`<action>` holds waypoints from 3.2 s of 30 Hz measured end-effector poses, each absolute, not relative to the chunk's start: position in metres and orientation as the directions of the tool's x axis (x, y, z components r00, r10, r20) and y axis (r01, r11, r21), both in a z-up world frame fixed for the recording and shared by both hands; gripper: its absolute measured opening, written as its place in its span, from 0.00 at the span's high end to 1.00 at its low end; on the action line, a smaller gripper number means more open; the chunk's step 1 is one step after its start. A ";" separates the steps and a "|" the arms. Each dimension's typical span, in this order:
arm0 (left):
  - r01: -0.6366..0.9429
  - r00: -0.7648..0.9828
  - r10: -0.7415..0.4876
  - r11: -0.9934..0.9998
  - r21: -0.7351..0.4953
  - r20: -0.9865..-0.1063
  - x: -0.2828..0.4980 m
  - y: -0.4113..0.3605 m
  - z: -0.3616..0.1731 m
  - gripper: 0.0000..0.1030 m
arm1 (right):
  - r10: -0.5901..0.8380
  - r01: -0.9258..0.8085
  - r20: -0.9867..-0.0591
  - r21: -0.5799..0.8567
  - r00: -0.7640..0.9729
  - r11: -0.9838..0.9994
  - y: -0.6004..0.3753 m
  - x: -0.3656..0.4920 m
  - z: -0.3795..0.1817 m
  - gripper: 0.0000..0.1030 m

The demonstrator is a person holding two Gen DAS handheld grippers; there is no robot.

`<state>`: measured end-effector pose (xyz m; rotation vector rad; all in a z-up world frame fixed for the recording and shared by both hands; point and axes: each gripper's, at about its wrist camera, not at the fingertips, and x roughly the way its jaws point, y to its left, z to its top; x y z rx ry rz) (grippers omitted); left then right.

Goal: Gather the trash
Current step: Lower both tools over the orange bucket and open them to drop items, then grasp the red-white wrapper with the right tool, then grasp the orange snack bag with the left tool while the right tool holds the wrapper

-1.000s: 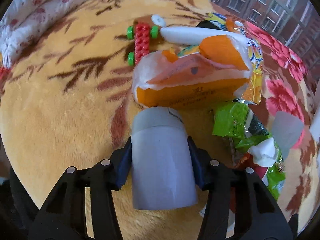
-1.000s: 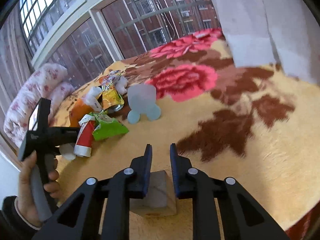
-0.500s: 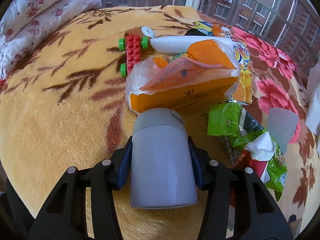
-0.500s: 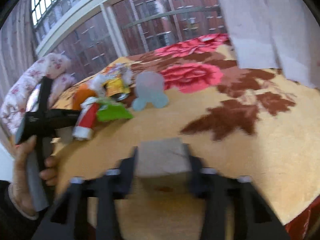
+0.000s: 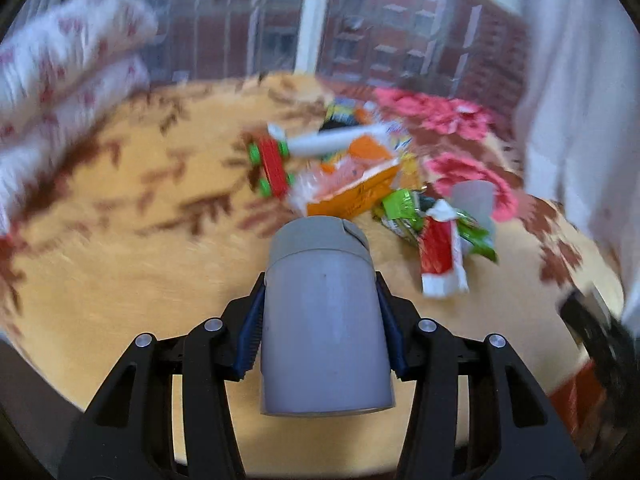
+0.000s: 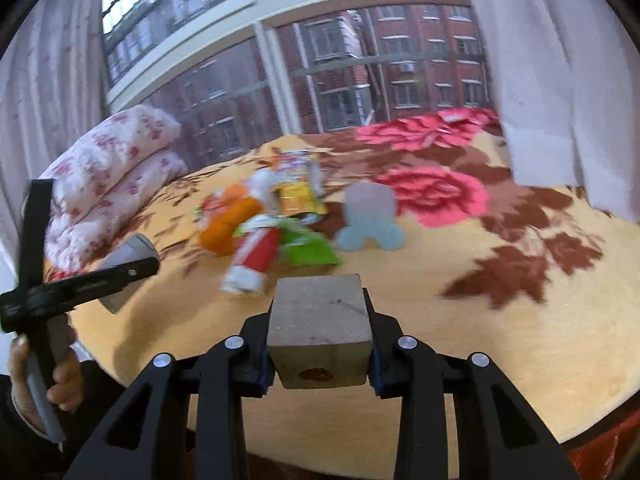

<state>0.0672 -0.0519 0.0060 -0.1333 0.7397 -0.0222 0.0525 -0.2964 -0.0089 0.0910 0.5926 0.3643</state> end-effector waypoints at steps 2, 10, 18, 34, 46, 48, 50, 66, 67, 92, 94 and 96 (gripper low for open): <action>0.002 0.769 -0.061 0.996 -0.093 -0.636 0.038 -0.042 0.018 0.53 | 0.389 -0.340 -0.523 0.192 0.758 0.921 -0.279 0.043 -0.005 0.67; 0.044 0.772 -0.054 0.999 -0.031 -0.634 -0.033 -0.023 0.011 0.53 | 0.455 -0.444 -0.562 0.167 0.691 0.880 -0.215 -0.005 -0.001 0.66; 0.140 0.665 -0.090 0.990 0.005 -0.741 -0.077 -0.023 -0.043 0.53 | 0.420 -0.483 -0.683 0.112 0.597 0.868 -0.187 -0.060 -0.036 0.66; 0.219 0.536 -0.088 0.975 0.037 -0.840 -0.085 -0.027 -0.092 0.19 | 0.361 -0.409 -0.731 0.124 0.579 0.904 -0.225 -0.064 -0.059 0.34; 0.203 0.691 -0.144 0.979 -0.002 -0.708 -0.029 -0.037 -0.034 0.11 | 0.493 -0.311 -0.596 0.387 0.633 0.868 -0.237 0.072 -0.014 0.30; 0.190 0.702 -0.156 0.981 -0.028 -0.695 -0.019 -0.033 -0.027 0.11 | 0.491 -0.291 -0.602 0.404 0.630 0.867 -0.230 0.096 -0.016 0.34; 0.175 0.712 -0.165 0.983 -0.056 -0.682 -0.010 -0.026 -0.021 0.11 | 0.489 -0.270 -0.614 0.419 0.619 0.867 -0.225 0.114 -0.018 0.37; 0.137 0.720 -0.158 0.987 -0.085 -0.676 0.022 -0.006 -0.021 0.11 | 0.457 -0.283 -0.654 0.361 0.602 0.889 -0.204 0.129 -0.031 0.80; 0.159 0.719 -0.162 0.985 -0.068 -0.675 0.029 -0.010 -0.019 0.11 | 0.464 -0.301 -0.635 0.354 0.618 0.886 -0.206 0.114 -0.026 0.80; 0.423 0.642 -0.179 0.893 0.150 -0.746 0.230 -0.067 -0.045 0.70 | 0.470 -0.255 -0.579 0.415 0.666 0.873 -0.251 0.050 -0.039 0.79; 0.395 0.673 -0.180 0.907 0.143 -0.718 0.221 -0.064 -0.039 0.72 | 0.472 -0.257 -0.579 0.416 0.665 0.873 -0.249 0.050 -0.040 0.79; 0.377 0.678 -0.215 0.923 0.081 -0.703 0.208 -0.055 -0.028 0.75 | 0.472 -0.260 -0.579 0.412 0.665 0.873 -0.248 0.049 -0.039 0.79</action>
